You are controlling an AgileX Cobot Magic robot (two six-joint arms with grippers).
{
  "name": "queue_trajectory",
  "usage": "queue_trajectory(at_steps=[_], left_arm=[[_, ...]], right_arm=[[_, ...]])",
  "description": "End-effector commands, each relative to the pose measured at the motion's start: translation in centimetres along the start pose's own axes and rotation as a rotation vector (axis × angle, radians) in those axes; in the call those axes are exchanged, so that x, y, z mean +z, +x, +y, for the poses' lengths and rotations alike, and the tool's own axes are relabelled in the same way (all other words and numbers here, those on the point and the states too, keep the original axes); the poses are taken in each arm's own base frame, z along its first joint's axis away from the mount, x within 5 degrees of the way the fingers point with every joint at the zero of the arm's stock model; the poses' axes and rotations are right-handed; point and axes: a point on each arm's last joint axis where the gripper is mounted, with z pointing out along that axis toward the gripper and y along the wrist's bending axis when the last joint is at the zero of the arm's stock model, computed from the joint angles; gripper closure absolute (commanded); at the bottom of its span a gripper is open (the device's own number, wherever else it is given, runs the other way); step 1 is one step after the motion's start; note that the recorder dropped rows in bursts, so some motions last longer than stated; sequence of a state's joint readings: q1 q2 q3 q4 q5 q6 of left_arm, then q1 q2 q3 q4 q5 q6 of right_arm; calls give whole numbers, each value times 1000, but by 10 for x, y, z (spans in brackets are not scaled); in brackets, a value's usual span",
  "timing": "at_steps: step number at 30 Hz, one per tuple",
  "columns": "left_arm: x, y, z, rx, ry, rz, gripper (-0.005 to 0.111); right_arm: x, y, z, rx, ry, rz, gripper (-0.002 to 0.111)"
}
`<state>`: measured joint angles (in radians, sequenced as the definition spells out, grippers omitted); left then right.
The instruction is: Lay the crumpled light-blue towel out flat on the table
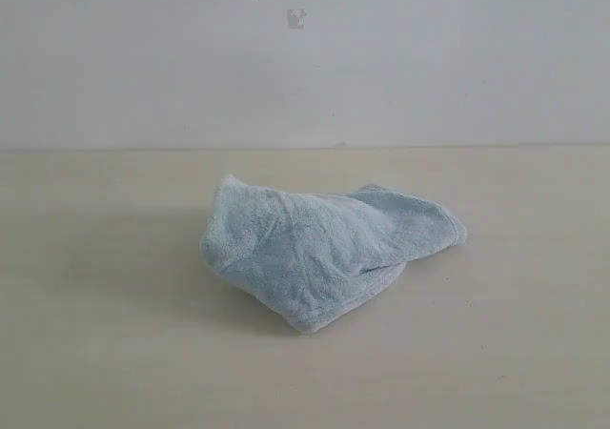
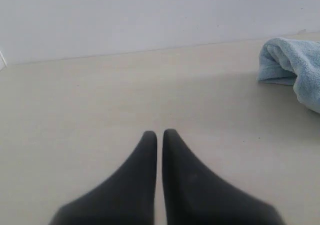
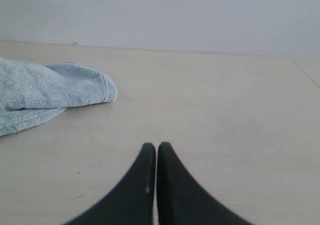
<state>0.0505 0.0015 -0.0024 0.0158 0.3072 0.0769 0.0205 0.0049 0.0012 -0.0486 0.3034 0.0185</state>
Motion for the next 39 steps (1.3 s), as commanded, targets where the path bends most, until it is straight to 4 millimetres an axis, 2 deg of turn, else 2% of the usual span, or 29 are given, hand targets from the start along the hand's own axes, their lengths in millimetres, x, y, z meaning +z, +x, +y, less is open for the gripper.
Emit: queue_trajectory(at_steps=[1,7,13,20,23,27,33,36,39], left_arm=[[0,-1,0,-7,4,-14,103],[0,-1,0,-7,4,-14,103],[0,-1,0,-7,4,-14,103],[0,-1,0,-7,4,-14,103],[0,-1,0,-7,4,-14,103],[0,-1,0,-7,4,-14,103],[0,-1,0,-7,4,-14,103],[0,-1,0,-7,4,-14,103],[0,-1,0,-7,4,-14,103]], right_arm=[[0,-1,0,-7,3,-12,107],[0,-1,0,-49,6,-12,107],[-1,-5,-1,-387,22,-47,107],[-7,-34,1,-376,62,-378,107],[-12,-44,1,-206,38,-510,107],[-24,-61,2,183,-92,-730,107],[-35,-71,2,696,-356,-844,107],[-42,-77,2,838,-481,-915,107],[-47,-80,2,787,-486,-983,107]])
